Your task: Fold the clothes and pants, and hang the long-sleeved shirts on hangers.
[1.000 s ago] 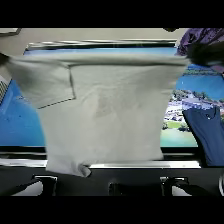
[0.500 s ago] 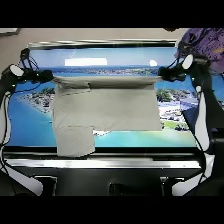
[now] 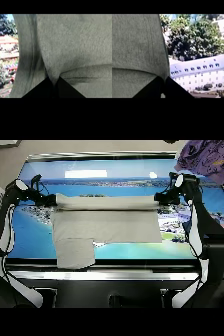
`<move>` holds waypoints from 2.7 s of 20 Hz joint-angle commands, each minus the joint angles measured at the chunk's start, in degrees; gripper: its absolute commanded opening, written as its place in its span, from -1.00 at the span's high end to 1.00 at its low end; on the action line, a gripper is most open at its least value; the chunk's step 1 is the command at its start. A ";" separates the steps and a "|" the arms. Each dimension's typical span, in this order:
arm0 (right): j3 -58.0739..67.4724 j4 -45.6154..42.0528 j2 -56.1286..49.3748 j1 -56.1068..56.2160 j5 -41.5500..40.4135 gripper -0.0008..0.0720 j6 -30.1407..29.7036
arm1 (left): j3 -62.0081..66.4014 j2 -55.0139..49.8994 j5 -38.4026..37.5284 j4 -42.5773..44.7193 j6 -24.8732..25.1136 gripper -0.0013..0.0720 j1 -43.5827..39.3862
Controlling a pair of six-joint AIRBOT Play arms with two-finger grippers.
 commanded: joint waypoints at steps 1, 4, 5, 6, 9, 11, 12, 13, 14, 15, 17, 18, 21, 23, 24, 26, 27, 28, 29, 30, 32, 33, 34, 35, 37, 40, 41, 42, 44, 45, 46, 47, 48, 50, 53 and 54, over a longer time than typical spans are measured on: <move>-0.02 0.04 -0.83 0.07 5.86 0.89 -0.39 | 0.07 -0.15 -10.64 1.20 -0.92 0.91 0.04; -0.02 0.37 -1.92 0.07 6.56 0.89 -0.35 | 0.07 -0.17 -12.26 1.16 -1.29 0.91 0.04; -0.02 0.44 -2.34 0.07 7.04 0.89 -0.37 | 0.07 -0.17 -12.24 1.16 -1.29 0.91 0.04; -0.02 0.55 -2.73 0.07 7.61 0.89 -0.37 | 0.07 -0.20 -12.22 1.18 -1.29 0.91 0.04; -0.04 1.62 -3.54 0.07 8.70 0.89 -0.37 | 0.07 -0.20 -12.00 1.16 -1.29 0.90 0.04; -0.13 2.49 -3.65 0.07 8.70 0.81 -0.37 | 0.07 -0.24 -11.61 1.16 -1.29 0.80 0.04; -0.13 2.86 -3.65 0.07 8.68 0.60 -0.35 | 0.09 -0.22 -11.19 1.14 -1.68 0.54 0.04; -0.13 3.72 -3.65 0.04 8.79 0.47 -0.35 | 0.09 -0.15 -10.86 1.14 -2.27 0.21 0.04; -0.13 4.61 -3.61 0.04 9.60 0.39 -0.35 | 0.37 -0.04 -10.69 1.14 -3.30 -0.21 0.07; -0.13 5.51 -3.45 0.04 10.27 0.29 -0.35 | 1.20 0.09 -10.69 1.14 -3.54 -0.37 0.11; -0.11 6.40 -2.03 -0.13 11.21 -0.27 -0.96 | 4.24 1.22 -10.84 1.18 -4.35 -0.53 0.68; -0.11 6.43 -0.59 -0.35 11.23 -0.35 -2.34 | 5.68 2.40 -11.30 1.16 -4.33 -0.53 1.31; -0.35 9.73 5.81 -4.20 10.97 -0.35 -8.02 | 5.84 8.72 -13.77 2.45 -4.33 -0.53 5.14; -4.09 16.92 10.21 -10.08 11.19 -0.35 -11.65 | -0.52 14.73 -14.64 2.38 -5.07 -0.52 8.81; -8.20 20.94 12.59 -13.25 11.17 -0.35 -13.62 | -6.19 18.49 -14.12 2.29 -5.20 -0.52 10.56; -20.59 29.49 18.21 -19.06 10.03 -0.35 -17.73 | -21.92 28.13 -10.23 0.37 -5.11 -0.52 14.27; -26.71 33.53 20.79 -20.87 9.16 -0.34 -19.37 | -31.26 33.70 -7.61 -0.98 -5.14 -0.52 15.91; -32.41 36.96 23.12 -21.99 8.07 -0.34 -20.63 | -40.74 39.47 -5.25 -2.95 -5.11 -0.52 17.25; -37.51 39.23 25.24 -22.27 6.99 -0.34 -22.14 | -49.13 44.72 -3.39 -4.44 -5.01 -0.52 18.05; -41.11 40.02 26.86 -22.05 6.05 -0.34 -23.10 | -57.75 50.31 -1.38 -6.03 -4.68 -0.52 18.51; -46.07 40.92 29.11 -21.33 4.59 -0.34 -24.28 | -71.04 59.82 1.86 -7.82 -4.52 -0.52 18.62; -47.21 41.07 29.68 -20.94 4.63 -0.34 -24.39 | -75.60 63.25 3.04 -8.96 -4.52 -0.52 18.62; -47.52 41.07 29.88 -20.90 4.87 -0.34 -24.44 | -79.54 66.10 3.82 -9.88 -4.55 -0.52 18.62; -47.50 41.38 29.99 -20.59 4.96 -0.34 -24.39 | -82.34 67.80 3.98 -11.08 -4.50 -0.52 18.62; -47.50 42.73 30.03 -20.35 4.96 -0.33 -24.39 | -85.70 68.89 4.59 -13.99 -2.91 -0.52 18.62; -47.50 43.45 30.03 -20.35 5.66 -0.32 -24.17 | -85.77 67.91 6.45 -17.25 -0.66 -0.52 18.62; -47.50 43.52 30.03 -20.35 5.99 -0.32 -24.17 | -85.79 67.30 6.58 -17.14 -0.68 -0.52 18.62; -47.50 43.50 30.03 -20.35 6.47 -0.32 -24.15 | -85.79 66.29 6.67 -17.16 -0.68 -0.52 18.62; -47.50 43.52 30.03 -20.35 6.95 -0.32 -24.17 | -85.77 63.12 7.54 -17.22 -0.66 -0.52 18.62; -47.50 43.52 30.03 -20.35 6.95 -0.32 -24.17 | -85.77 61.37 8.28 -17.62 -0.57 -0.52 18.62; -47.50 43.52 30.03 -20.35 6.91 -0.32 -24.17 | -85.77 59.52 9.07 -18.21 -0.13 -0.52 18.62; -47.50 43.52 30.03 -20.35 6.91 -0.32 -24.17 | -85.77 57.51 9.49 -19.39 1.03 -0.52 18.62; -47.50 43.52 30.03 -20.35 6.88 -0.32 -24.17 | -85.77 55.76 9.51 -20.55 2.36 -0.52 18.62; -47.50 43.52 30.03 -20.35 6.78 -0.32 -24.20 | -85.77 52.81 9.99 -21.77 3.67 -0.52 18.62; -47.50 43.52 30.03 -20.35 6.40 -0.32 -24.20 | -85.77 50.45 10.45 -25.00 6.05 -0.46 18.60; -47.50 43.52 30.03 -20.35 6.32 -0.32 -24.20 | -85.77 49.88 10.45 -25.77 6.49 -0.44 18.47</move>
